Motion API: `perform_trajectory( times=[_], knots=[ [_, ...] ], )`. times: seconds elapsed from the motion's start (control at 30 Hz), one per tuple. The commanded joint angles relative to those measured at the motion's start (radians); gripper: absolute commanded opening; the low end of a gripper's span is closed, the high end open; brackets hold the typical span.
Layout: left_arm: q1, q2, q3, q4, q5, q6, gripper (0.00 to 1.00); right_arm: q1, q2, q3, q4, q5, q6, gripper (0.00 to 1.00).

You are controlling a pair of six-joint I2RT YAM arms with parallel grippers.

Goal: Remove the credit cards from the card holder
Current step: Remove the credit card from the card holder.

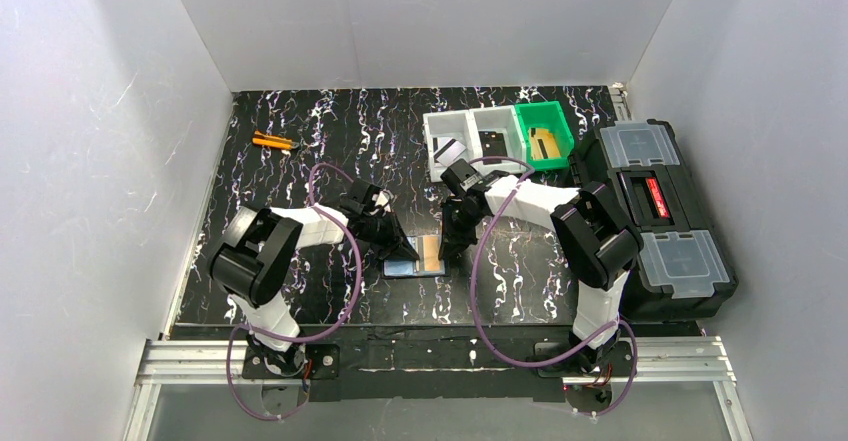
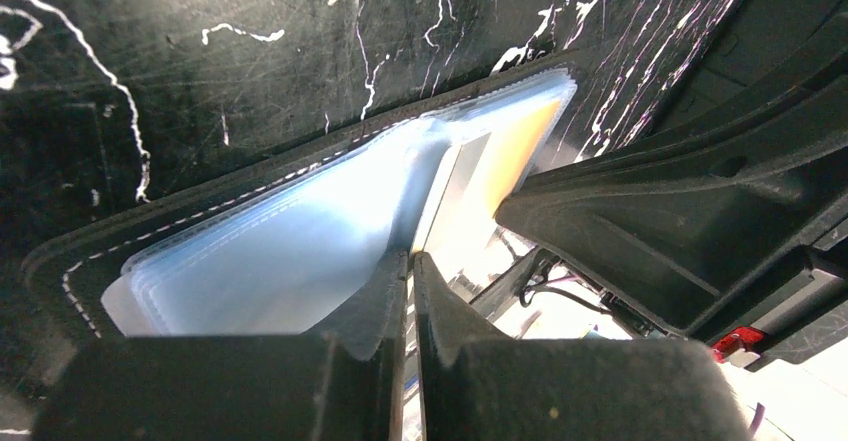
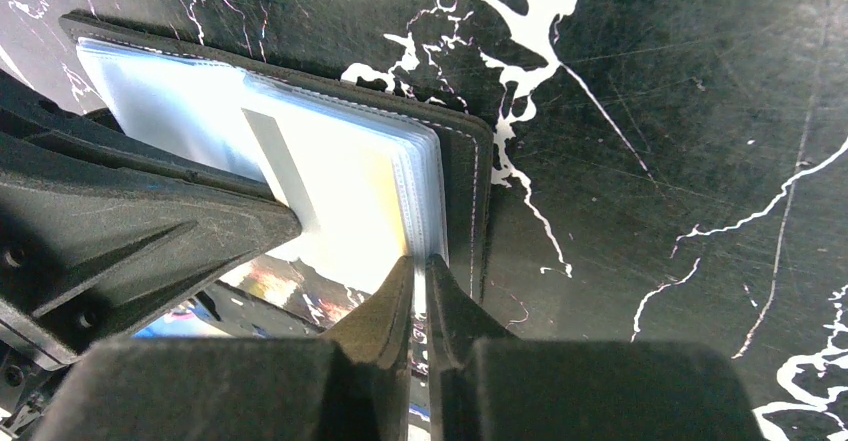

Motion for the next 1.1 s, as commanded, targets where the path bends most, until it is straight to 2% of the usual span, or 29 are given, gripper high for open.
perform_trajectory(
  times=[0.0, 0.3, 0.87, 1.07],
  knots=[
    [-0.009, -0.050, -0.008, 0.027, 0.013, -0.009, 0.00, 0.016, 0.058, 0.005, -0.008, 0.027, -0.006, 0.11],
    [0.017, -0.085, 0.010, -0.119, -0.057, 0.068, 0.00, -0.005, 0.044, -0.020, -0.001, 0.032, 0.012, 0.07],
    [0.093, -0.165, 0.007, -0.241, -0.111, 0.148, 0.00, -0.016, 0.046, -0.031, 0.010, 0.022, 0.013, 0.04],
    [0.103, -0.194, 0.038, -0.344, -0.145, 0.180, 0.00, -0.018, 0.031, -0.031, 0.019, 0.023, 0.012, 0.05]
  ],
)
